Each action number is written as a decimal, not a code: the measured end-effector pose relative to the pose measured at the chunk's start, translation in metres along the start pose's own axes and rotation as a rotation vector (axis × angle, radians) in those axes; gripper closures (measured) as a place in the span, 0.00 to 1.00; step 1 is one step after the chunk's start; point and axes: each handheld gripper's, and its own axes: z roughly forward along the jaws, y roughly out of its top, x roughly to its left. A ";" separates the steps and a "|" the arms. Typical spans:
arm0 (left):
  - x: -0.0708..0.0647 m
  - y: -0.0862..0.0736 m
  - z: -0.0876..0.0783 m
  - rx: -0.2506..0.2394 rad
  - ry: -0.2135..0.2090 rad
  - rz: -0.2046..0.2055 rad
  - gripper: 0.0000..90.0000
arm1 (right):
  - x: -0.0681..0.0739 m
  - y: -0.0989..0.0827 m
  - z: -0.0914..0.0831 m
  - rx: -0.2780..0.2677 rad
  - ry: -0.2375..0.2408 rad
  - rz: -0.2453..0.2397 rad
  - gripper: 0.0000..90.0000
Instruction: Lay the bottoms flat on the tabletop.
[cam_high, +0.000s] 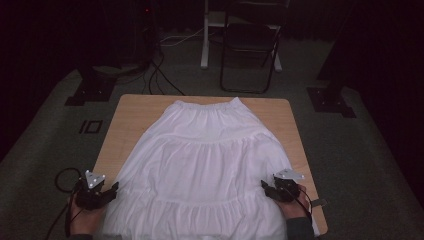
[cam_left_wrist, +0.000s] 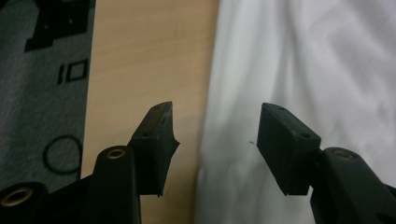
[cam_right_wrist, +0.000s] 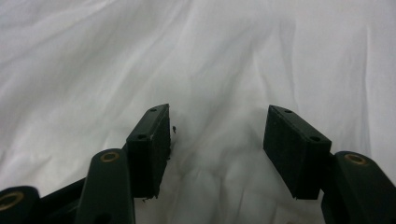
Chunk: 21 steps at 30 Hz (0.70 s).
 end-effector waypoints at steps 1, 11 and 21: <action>0.001 -0.004 0.000 0.005 0.000 -0.004 0.53 | 0.000 -0.003 -0.001 -0.004 -0.001 0.003 0.46; 0.003 -0.029 -0.002 0.032 -0.010 -0.060 0.53 | -0.002 -0.009 -0.001 -0.032 0.000 0.036 0.45; 0.003 -0.036 -0.009 0.038 -0.075 -0.086 0.59 | -0.003 -0.009 -0.001 -0.031 0.005 0.043 0.45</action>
